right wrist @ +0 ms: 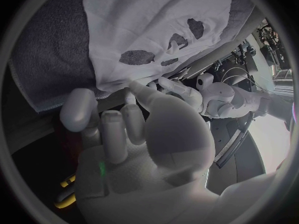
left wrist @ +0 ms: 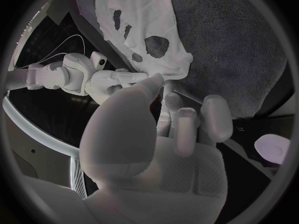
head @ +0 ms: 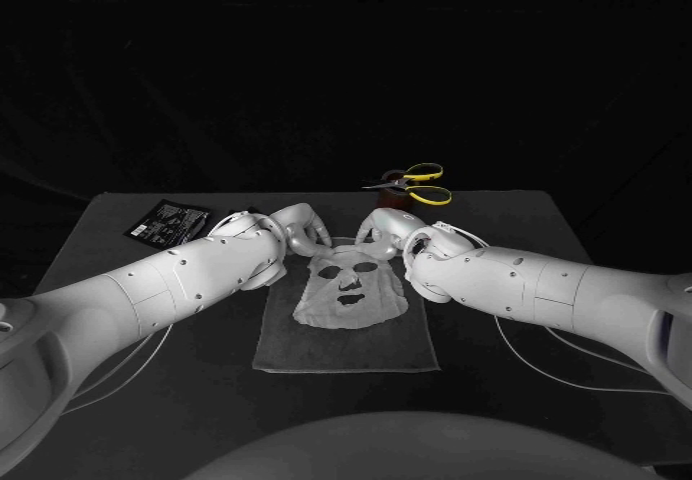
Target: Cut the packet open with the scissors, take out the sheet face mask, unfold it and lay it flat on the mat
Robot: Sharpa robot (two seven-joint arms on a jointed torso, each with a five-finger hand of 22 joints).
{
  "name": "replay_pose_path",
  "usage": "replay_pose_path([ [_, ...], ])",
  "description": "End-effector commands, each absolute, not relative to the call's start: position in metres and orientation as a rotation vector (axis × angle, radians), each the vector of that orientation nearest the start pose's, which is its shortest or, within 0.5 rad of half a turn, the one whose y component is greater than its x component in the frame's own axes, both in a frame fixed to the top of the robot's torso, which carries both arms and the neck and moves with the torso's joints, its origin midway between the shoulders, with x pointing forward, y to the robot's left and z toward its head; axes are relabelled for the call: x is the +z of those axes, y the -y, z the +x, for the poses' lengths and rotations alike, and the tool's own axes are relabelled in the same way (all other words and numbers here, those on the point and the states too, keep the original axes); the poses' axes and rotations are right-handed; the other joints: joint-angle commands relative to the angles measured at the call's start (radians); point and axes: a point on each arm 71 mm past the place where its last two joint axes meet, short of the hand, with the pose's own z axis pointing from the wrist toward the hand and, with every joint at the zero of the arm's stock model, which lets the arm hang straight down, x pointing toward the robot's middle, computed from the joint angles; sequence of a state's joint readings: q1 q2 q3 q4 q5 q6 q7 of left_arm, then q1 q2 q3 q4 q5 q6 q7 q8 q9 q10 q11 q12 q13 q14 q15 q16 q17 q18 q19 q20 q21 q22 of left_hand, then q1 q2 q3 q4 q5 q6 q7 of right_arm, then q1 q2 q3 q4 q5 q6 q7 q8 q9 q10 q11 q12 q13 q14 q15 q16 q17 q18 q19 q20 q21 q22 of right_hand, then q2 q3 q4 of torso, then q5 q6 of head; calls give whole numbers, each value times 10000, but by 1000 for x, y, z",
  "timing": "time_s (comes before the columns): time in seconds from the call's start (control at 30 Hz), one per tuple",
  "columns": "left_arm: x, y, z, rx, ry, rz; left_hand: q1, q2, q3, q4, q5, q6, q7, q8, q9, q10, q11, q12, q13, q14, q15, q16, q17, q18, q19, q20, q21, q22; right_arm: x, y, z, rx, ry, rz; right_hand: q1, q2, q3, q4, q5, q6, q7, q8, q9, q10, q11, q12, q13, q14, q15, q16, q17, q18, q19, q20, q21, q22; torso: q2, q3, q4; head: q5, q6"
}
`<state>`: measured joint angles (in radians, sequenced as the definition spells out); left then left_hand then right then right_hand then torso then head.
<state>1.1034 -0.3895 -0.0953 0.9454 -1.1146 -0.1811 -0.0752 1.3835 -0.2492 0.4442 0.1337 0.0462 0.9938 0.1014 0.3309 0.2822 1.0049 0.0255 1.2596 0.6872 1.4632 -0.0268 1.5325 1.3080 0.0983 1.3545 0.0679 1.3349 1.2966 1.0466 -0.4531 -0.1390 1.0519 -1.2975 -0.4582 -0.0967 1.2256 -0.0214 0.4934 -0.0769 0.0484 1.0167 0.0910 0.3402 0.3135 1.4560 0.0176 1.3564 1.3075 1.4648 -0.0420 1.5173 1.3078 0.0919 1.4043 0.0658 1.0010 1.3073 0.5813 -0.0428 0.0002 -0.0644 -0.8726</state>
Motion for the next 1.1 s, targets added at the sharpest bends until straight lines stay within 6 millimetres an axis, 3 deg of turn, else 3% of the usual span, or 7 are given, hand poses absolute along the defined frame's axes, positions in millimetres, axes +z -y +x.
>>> replay_pose_path([
  [0.03, -295, -127, 537, -6841, -20116, -1399, 99, 14, -63, -11, 20, 68, 2, 35, 15, 57, -1, 57, 3, 552, -65, 38, 1237, -184, 59, 16, 69, 10, -312, 138, 509, 6143, -17663, 530, 56, 223, 103, 6, -1, 107, -10, 87, 78, 112, -59, 182, 973, 848, -102, 80, 1672, 57, 22, -76, 106, 1342, 5, -3, -2, 6, 0],
  [0.33, -296, -124, 537, -6808, -20135, -1368, 335, 256, 63, -68, 22, 243, -56, 170, 64, 121, -44, 104, 161, 583, -99, 57, 1313, -200, 102, -15, 121, 69, -311, 138, 512, 6120, -17355, 622, 118, 403, 276, -38, 0, 158, -42, 237, 175, 306, -93, 521, 1267, 868, -138, 119, 1752, 29, 71, -122, 255, 1378, 0, 0, 1, -16, 0],
  [0.67, -297, -122, 540, -6608, -20085, -1417, 343, 287, 82, -63, 21, 233, -52, 169, 62, 235, -37, 167, 318, 623, -102, 83, 1413, -231, 188, -23, 215, 178, -309, 138, 515, 6120, -16991, 691, 134, 414, 331, -80, 0, 178, -55, 298, 214, 370, -105, 636, 1368, 872, -149, 127, 1768, 20, 86, -136, 304, 1389, 0, 2, -11, -10, 0],
  [0.77, -296, -121, 541, -6570, -20029, -1454, 403, 413, 169, -65, 22, 268, -62, 194, 69, 336, -42, 221, 439, 647, -104, 98, 1465, -242, 222, -32, 251, 215, -309, 138, 516, 6116, -16926, 713, 129, 419, 337, -78, 0, 179, -54, 304, 218, 365, -105, 625, 1360, 874, -150, 132, 1778, 23, 81, -137, 287, 1385, -2, 3, -3, -21, 0],
  [0.97, -296, -122, 542, -6483, -19837, -1595, 753, 930, 705, -228, 22, 578, -100, 442, 186, 853, -109, 499, 1208, 718, -166, 142, 1631, -272, 325, -82, 366, 335, -310, 138, 518, 6041, -17022, 698, 123, 421, 341, -76, -1, 178, -53, 308, 221, 358, -105, 611, 1348, 872, -151, 127, 1766, 26, 75, -138, 267, 1381, -2, -2, -7, -34, 0],
  [1.1, -295, -124, 543, -6392, -19707, -1763, 776, 940, 948, -362, 22, 613, -62, 592, 306, 1130, -97, 635, 1595, 760, -165, 167, 1732, -297, 394, -101, 446, 421, -311, 138, 520, 5928, -17226, 635, 119, 418, 340, -76, -1, 175, -52, 309, 222, 348, -105, 593, 1333, 867, -151, 117, 1746, 33, 64, -139, 228, 1372, -7, -5, -3, -48, 0],
])
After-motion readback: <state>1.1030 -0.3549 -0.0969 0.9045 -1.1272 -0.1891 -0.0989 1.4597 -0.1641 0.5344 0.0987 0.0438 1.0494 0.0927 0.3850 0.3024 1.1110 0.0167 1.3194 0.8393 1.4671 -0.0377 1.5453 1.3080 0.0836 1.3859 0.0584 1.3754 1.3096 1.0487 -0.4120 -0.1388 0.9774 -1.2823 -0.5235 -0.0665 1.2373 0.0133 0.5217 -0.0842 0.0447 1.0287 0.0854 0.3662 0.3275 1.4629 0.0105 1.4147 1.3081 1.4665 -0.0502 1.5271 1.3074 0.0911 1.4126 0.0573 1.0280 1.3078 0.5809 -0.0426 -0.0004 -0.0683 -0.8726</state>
